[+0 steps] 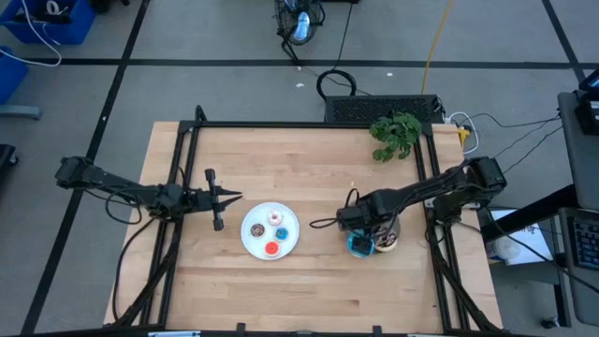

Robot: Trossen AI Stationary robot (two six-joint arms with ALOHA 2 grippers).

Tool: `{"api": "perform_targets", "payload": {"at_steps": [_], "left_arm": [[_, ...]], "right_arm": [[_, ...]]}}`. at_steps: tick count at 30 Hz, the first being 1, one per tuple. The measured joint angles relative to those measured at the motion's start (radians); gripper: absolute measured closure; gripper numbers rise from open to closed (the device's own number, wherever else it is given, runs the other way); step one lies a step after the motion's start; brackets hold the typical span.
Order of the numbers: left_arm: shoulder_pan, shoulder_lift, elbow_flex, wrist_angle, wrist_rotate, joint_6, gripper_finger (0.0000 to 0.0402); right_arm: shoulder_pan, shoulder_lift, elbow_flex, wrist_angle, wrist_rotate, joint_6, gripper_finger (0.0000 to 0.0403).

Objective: Pick & Place donuts
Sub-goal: Put the big blue donut on the green plate

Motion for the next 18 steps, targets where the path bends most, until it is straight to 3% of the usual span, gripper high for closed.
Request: {"api": "perform_targets", "payload": {"at_steps": [14,18], "left_arm": [[0.000,0.000,0.000,0.026,0.001,-0.032,0.0360],[0.000,0.000,0.000,0.025,0.002,-0.031,0.0360]], "right_arm": [[-0.063,-0.095,-0.017,0.052,0.106,-0.077,0.0060],[-0.063,-0.086,-0.049,0.081,0.045,-0.081,0.0063]]}}
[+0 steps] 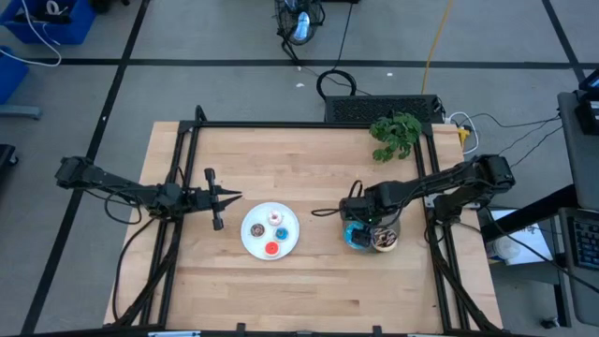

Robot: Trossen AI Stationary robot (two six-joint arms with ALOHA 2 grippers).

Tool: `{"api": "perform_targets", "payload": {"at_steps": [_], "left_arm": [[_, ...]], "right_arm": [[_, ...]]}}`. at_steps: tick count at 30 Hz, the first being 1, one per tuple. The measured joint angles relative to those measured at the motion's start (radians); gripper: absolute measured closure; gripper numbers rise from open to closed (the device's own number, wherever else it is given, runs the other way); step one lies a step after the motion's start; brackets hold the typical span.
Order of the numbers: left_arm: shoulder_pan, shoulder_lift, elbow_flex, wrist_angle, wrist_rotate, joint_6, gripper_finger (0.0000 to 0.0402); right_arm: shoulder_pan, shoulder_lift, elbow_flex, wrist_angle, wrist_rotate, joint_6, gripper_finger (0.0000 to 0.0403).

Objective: Pick & Place donuts
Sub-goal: Put the big blue donut on the green plate, then return to Home Position

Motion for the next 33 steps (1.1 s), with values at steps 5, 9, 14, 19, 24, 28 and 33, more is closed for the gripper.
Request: {"api": "perform_targets", "payload": {"at_steps": [5,9,14,19,24,28,33], "left_arm": [[0.000,0.000,0.000,0.000,0.000,0.000,0.0360],[0.000,0.000,0.000,-0.001,0.001,0.000,0.0360],[0.000,0.000,0.000,-0.002,0.001,0.001,0.0360],[0.000,0.000,0.000,-0.002,0.002,0.002,0.0360],[0.000,0.000,0.000,0.020,0.002,0.010,0.0360],[0.000,0.000,0.000,0.068,0.000,0.072,0.0360],[0.000,0.000,0.000,0.112,-0.006,0.077,0.0360]], "right_arm": [[0.019,-0.002,-0.004,0.084,-0.017,0.013,0.0064],[0.030,-0.001,-0.004,0.104,0.008,0.023,0.0064],[0.026,0.000,-0.004,0.079,0.026,0.031,0.0064],[0.014,-0.007,-0.004,0.078,0.015,0.018,0.0064],[0.002,-0.131,-0.004,0.079,0.062,-0.050,0.0064],[0.003,-0.327,-0.003,0.078,0.214,-0.104,0.0065],[0.004,-0.592,-0.026,0.101,0.271,-0.183,0.0073]]}}
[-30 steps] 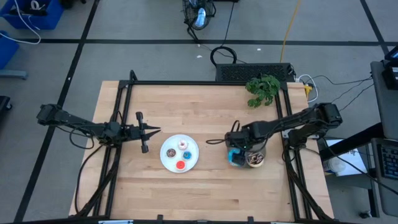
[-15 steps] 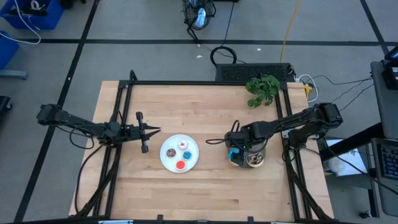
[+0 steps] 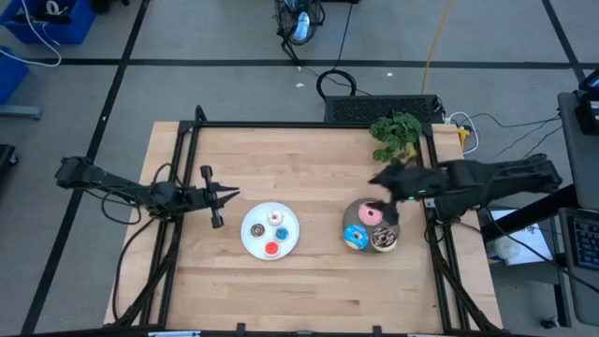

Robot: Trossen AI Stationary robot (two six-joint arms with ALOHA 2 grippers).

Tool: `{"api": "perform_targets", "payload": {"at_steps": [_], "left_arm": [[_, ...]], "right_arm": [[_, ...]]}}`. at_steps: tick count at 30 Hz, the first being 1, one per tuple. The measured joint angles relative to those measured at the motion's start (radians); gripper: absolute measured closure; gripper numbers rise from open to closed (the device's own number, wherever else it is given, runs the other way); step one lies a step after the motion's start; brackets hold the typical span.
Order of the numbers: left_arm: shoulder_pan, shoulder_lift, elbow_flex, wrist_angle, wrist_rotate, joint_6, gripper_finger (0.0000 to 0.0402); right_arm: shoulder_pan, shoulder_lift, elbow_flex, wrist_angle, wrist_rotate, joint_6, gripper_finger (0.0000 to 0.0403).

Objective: Pick & Place donuts
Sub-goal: Return to Home Position

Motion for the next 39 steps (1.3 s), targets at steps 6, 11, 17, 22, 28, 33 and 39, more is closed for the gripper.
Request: {"api": "perform_targets", "payload": {"at_steps": [6,11,17,22,28,33,39], "left_arm": [[0.000,0.000,0.000,0.024,-0.036,-0.017,0.0360],[0.002,0.000,0.000,0.074,-0.036,-0.158,0.0360],[0.043,0.000,0.000,0.036,-0.036,-0.214,0.0360],[0.073,0.000,0.015,-0.002,-0.025,-0.225,0.0360],[0.040,-0.003,0.242,-0.352,0.005,-0.212,0.0360],[-0.052,-0.019,0.440,-0.674,0.053,-0.160,0.0373],[-0.090,-0.190,0.380,-0.637,0.022,-0.101,0.0393]], "right_arm": [[0.018,-0.302,-0.227,0.129,0.083,-0.066,0.0167],[0.018,-0.484,-0.399,0.262,0.076,-0.134,0.0307],[0.019,-0.567,-0.506,0.440,-0.002,-0.266,0.0388],[0.019,-0.569,-0.534,0.489,-0.036,-0.362,0.0398],[0.019,-0.654,-0.571,0.551,-0.033,-0.435,0.0401],[0.018,-0.787,-0.617,0.568,-0.055,-0.417,0.0402],[0.018,-0.938,-0.732,0.602,-0.065,-0.411,0.0402]]}}
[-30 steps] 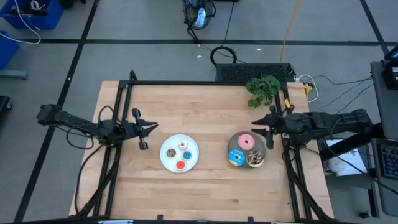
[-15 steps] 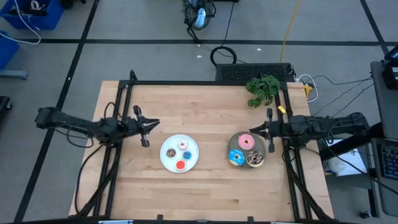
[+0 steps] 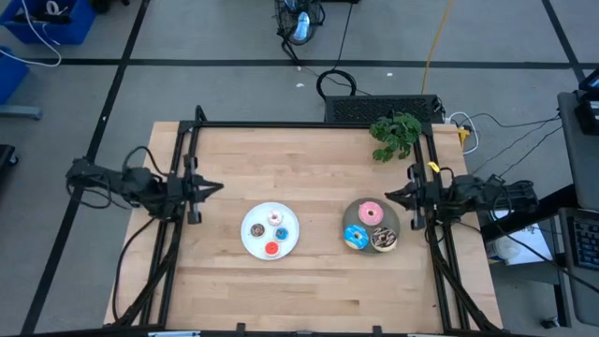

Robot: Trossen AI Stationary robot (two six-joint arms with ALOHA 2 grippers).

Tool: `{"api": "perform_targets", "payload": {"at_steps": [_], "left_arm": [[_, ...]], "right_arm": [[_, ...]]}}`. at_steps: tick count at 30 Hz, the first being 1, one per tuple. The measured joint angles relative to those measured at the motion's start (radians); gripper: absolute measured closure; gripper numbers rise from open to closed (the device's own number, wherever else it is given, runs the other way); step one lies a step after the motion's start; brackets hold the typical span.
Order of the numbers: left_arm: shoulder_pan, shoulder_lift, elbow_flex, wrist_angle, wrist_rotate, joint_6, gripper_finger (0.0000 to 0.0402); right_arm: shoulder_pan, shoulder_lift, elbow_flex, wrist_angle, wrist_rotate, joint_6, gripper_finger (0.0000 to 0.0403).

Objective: Pick & Place donuts
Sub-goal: Return to Home Position

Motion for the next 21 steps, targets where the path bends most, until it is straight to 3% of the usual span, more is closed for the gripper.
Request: {"api": "perform_targets", "payload": {"at_steps": [3,10,14,21], "left_arm": [[0.038,-0.090,-0.077,0.027,-0.020,-0.010,0.0397],[0.142,-0.217,-0.201,-0.038,0.081,-0.093,0.0398],[0.151,-0.269,-0.277,-0.013,0.132,-0.090,0.0399],[0.150,-0.308,-0.378,0.036,0.134,-0.057,0.0400]], "right_arm": [[0.000,0.003,-0.027,0.049,-0.010,0.002,0.0402],[0.000,0.015,-0.035,0.049,-0.019,0.000,0.0402],[0.000,0.005,-0.084,0.072,-0.018,0.010,0.0402],[0.000,0.000,-0.209,0.232,-0.016,0.034,0.0403]]}}
